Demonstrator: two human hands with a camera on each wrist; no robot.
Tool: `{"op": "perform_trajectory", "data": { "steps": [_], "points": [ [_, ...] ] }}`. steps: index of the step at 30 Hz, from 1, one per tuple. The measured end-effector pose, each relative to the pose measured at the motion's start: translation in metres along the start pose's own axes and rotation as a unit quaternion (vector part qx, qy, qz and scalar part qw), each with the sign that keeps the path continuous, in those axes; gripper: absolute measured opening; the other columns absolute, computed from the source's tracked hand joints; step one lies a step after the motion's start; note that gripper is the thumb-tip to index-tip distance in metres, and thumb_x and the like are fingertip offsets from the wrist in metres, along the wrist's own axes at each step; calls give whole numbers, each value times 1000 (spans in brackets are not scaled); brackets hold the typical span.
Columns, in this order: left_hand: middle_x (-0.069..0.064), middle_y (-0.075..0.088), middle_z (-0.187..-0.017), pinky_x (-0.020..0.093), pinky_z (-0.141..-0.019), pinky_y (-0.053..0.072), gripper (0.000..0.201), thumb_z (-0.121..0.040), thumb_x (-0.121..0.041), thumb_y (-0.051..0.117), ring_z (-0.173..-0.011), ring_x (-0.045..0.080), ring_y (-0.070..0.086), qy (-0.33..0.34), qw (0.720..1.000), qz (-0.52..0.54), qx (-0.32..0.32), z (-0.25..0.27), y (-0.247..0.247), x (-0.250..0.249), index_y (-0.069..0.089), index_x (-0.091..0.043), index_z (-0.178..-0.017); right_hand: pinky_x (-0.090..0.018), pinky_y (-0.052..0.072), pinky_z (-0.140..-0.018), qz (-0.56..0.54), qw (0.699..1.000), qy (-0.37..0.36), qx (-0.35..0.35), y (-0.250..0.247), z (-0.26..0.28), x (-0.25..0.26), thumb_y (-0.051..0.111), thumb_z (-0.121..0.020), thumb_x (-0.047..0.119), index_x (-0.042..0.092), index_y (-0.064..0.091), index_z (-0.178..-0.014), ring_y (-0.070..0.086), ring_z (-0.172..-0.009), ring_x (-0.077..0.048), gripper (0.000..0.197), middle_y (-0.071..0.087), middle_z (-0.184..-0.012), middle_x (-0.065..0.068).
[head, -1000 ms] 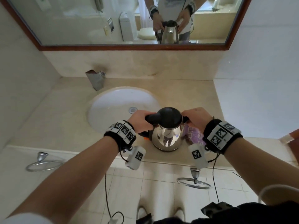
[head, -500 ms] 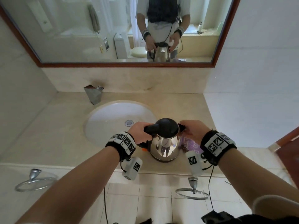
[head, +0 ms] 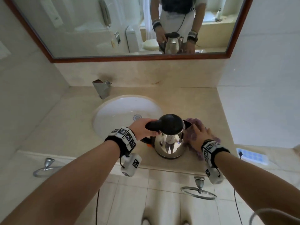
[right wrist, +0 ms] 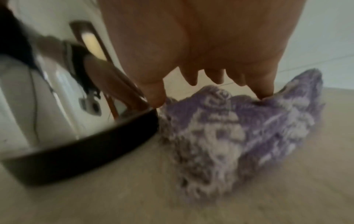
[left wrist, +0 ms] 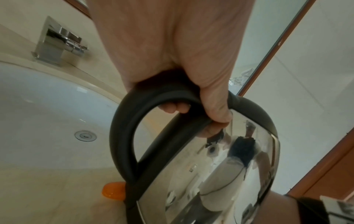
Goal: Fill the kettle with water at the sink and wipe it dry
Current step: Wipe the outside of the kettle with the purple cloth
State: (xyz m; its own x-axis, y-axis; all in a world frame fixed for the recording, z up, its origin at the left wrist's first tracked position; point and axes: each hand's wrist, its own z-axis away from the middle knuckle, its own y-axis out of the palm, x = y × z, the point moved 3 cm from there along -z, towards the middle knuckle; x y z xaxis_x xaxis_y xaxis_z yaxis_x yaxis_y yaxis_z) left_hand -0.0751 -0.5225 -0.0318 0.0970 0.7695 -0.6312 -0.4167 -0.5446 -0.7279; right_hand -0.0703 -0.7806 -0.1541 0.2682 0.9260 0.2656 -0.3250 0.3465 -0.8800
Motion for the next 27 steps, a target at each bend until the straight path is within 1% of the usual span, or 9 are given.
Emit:
{"op": "perform_trajectory", "data": {
  "steps": [4, 8, 11, 13, 16, 17, 20, 25, 27],
  "points": [
    [-20, 55, -85, 25, -88, 40, 37, -82, -23, 74, -80, -8, 51, -8, 1000, 13, 1, -2, 0, 2, 65, -24, -118, -58, 9, -118, 29, 1000, 5, -1, 21, -5, -1, 37, -92, 48, 37, 8, -151, 0, -147, -44, 66, -11, -162, -5],
    [-19, 56, -86, 23, -86, 37, 29, -83, -20, 72, -81, -8, 51, -1, 1000, 31, 3, -1, 2, 3, 63, -28, -110, -54, 11, -120, 21, 1000, 7, -7, 19, -7, -3, 32, -99, 34, 32, 18, -151, 4, -148, -39, 54, -4, -163, -10],
    [-19, 54, -86, 24, -85, 37, 29, -85, -18, 70, -80, -8, 49, 11, 1000, 20, 14, -1, 1, 4, 65, -20, -113, -46, 24, -117, -42, 998, 22, -31, 8, -2, 0, 38, -97, 34, 28, 35, -145, 23, -144, -34, 49, 18, -159, -9],
    [-16, 56, -85, 27, -88, 41, 29, -83, -12, 69, -80, -2, 53, 21, 999, -8, 28, -2, -2, 5, 65, -18, -111, -40, 39, -103, -118, 992, 24, -36, -1, 9, 6, 46, -94, 26, 28, 43, -139, 47, -126, -32, 45, 45, -141, -9],
    [-8, 63, -88, 32, -92, 46, 28, -82, -7, 66, -87, 12, 60, 32, 996, -71, 54, -6, -6, 10, 65, -18, -108, -32, 48, -74, -316, 940, 92, -89, -10, 37, 22, 47, -92, 33, 23, 63, -113, 59, -85, -26, 28, 63, -103, -7],
    [-4, 65, -89, 32, -91, 47, 26, -83, -7, 65, -88, 16, 61, 38, 992, -97, 66, -9, -7, 12, 65, -17, -107, -33, 49, -73, -379, 909, 112, -133, -12, 45, 26, 44, -93, 34, 19, 66, -108, 59, -83, -26, 31, 66, -100, -9],
    [9, 70, -94, 39, -85, 54, 22, -82, -10, 64, -92, 27, 66, 60, 980, -159, 103, -15, -6, 13, 65, -12, -103, -31, 41, -78, -420, 868, 140, -228, -21, 73, 48, 39, -97, 18, 9, 63, -110, 55, -88, -25, 29, 61, -97, -10],
    [14, 68, -101, 34, -74, 49, 30, -80, -15, 66, -97, 34, 65, 115, 955, -234, 143, -17, -14, 13, 64, -6, -109, -33, 51, -61, -489, 778, 163, -360, -20, 128, 104, 39, -94, 12, 19, 60, -102, 61, -72, -28, 24, 67, -96, -15],
    [18, 67, -110, 36, -79, 48, 34, -83, -12, 64, -104, 35, 62, 140, 946, -246, 159, -15, -14, 14, 62, -2, -115, -33, 50, -72, -484, 774, 178, -366, -11, 145, 126, 39, -95, 13, 20, 59, -118, 61, -81, -29, 31, 68, -104, -16]
  ]
}}
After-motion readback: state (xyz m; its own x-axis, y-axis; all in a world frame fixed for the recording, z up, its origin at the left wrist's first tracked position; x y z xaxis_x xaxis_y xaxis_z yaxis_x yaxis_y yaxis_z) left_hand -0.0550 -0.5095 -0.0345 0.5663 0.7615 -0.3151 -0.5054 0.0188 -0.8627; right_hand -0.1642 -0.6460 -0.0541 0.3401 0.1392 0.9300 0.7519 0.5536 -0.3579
